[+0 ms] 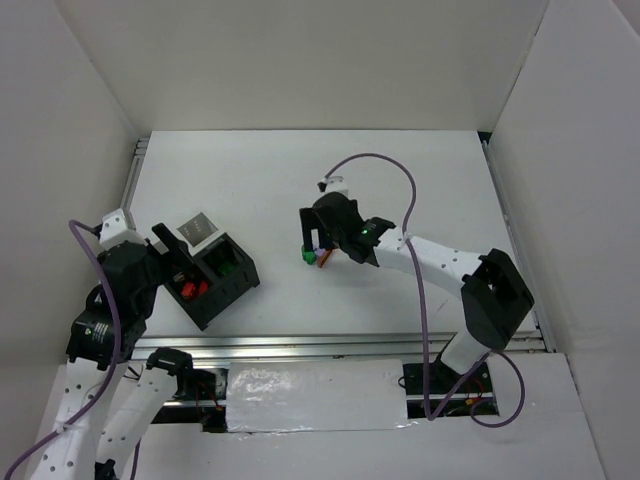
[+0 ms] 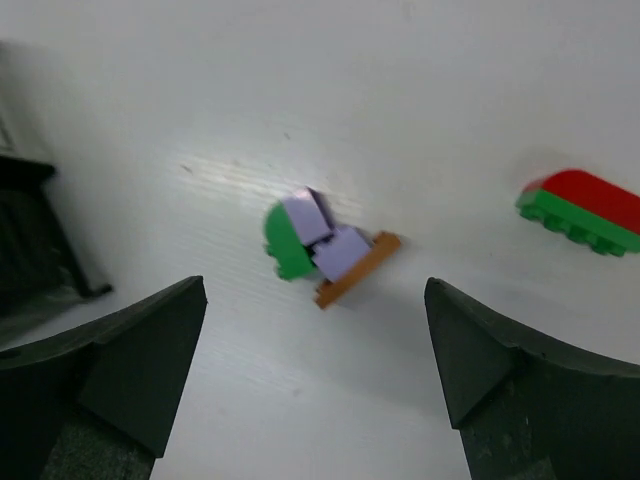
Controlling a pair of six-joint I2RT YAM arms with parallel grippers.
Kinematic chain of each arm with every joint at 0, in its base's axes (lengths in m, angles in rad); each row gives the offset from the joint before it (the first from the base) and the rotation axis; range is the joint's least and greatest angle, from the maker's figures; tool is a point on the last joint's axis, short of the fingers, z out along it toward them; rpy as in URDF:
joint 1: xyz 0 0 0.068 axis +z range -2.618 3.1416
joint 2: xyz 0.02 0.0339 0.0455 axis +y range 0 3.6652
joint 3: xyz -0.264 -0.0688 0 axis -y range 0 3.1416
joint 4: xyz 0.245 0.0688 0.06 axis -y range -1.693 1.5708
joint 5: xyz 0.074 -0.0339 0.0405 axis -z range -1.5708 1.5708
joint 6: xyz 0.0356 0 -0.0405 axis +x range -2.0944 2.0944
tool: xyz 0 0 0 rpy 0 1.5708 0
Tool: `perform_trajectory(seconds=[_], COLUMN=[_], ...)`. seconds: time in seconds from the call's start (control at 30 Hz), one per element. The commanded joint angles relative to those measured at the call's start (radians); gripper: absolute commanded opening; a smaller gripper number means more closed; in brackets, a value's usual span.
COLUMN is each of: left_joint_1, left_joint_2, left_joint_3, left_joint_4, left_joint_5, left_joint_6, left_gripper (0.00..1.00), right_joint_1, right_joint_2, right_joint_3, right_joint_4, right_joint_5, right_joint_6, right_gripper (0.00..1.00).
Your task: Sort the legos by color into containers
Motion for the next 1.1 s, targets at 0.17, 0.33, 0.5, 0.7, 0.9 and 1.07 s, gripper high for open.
perform_trajectory(seconds=[0.17,0.33,0.5,0.7,0.9,1.07], left_joint_1=[0.008,0.008,0.009,0.011,0.009,0.009], left_joint_2=[0.045,0.066,0.068,0.083,0.083,0.082], left_joint_3=[-0.013,-0.010,-0.011,-0.010,-0.010,-0.010], left_joint_4=[0.081,0.085,0.086,0.086,0.088,0.089], left_joint_5=[0.108,0.121,0.122,0.130,0.131,0.131], left_joint_6=[0.059,0.065,0.065,0.068,0.070,0.070], left_gripper=[0.99,0.99,1.00,0.99,1.00,0.99], right_joint_1=[-0.135,-0.140,-0.140,-0.126,-0.099,-0.080], right_joint_2=[-0.022,0.089,0.114,0.129,0.153,0.178], right_joint_3=[-0.153,-0.064,-0.080,-0.102,-0.099,-0.094], right_joint_4=[0.092,0.016,0.046,0.060,0.029,-0.001], right_joint_5=[-0.199,-0.184,-0.233,-0.259,-0.233,-0.187], right_joint_6=[-0.173,-0.064,0.023,0.085,0.131,0.172], right_gripper=[0.81,0.75,0.63,0.51,0.51,0.48])
